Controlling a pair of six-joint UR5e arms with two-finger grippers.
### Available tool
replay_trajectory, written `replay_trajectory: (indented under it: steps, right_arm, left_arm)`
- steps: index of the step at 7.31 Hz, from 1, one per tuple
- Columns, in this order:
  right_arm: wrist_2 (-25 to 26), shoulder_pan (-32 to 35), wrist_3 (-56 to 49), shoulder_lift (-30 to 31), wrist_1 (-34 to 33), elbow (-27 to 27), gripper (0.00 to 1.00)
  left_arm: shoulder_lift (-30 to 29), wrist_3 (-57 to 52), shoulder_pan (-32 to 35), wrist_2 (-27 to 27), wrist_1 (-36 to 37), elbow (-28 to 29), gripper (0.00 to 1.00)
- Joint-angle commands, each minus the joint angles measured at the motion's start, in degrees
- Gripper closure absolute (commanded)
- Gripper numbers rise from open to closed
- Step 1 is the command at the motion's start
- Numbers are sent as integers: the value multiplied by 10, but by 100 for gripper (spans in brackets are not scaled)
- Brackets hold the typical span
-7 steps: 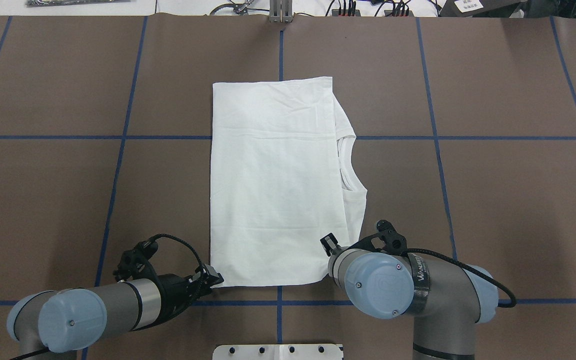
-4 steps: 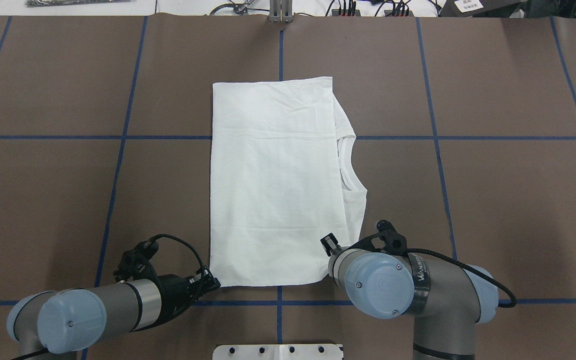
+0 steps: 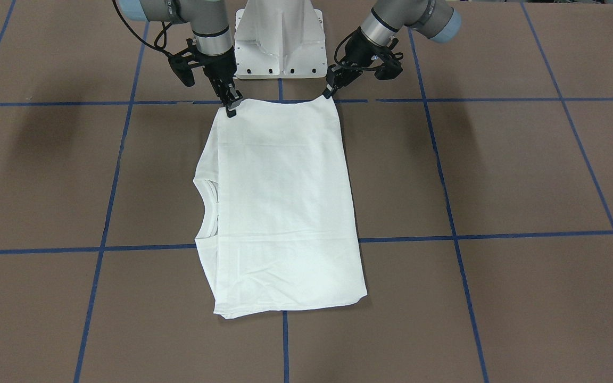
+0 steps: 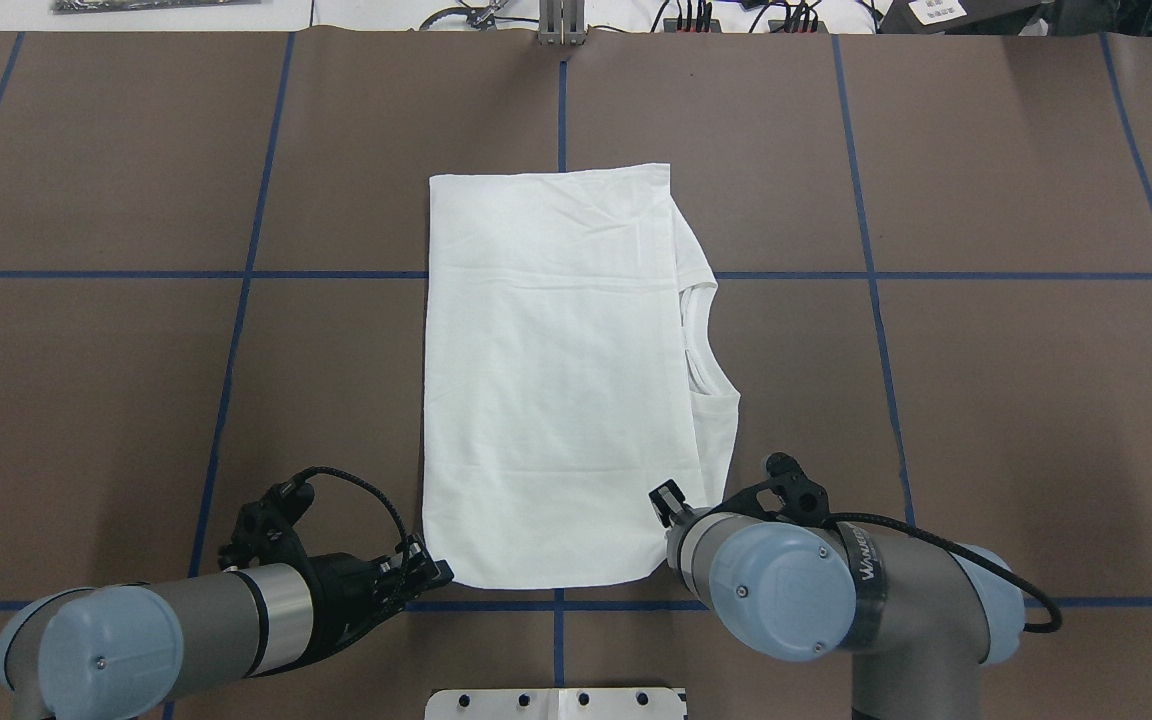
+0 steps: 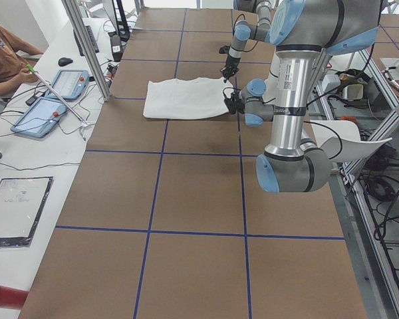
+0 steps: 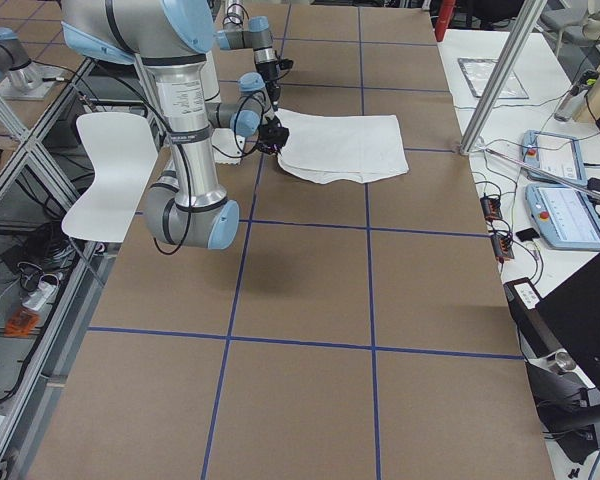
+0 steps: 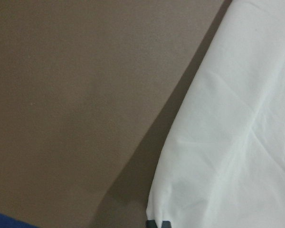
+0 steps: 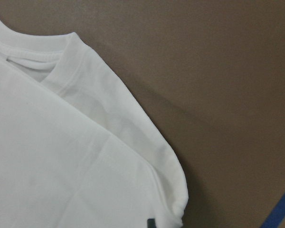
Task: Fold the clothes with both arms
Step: 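Lift both near corners and fold them toward the far edge with both grippers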
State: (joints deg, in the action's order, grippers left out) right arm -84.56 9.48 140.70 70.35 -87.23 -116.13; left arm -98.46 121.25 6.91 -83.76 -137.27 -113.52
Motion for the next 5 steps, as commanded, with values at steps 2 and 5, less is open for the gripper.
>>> replay_trajectory:
  steps: [2,5]
  right_arm:
    - [0,-23,5,70,0,-123,100]
    - [-66,76,-10,32,0,-128,100]
  left_arm:
    - [31,46,-18,0,56,-150,100]
    - [-43,16,22,-6,181,-167,100]
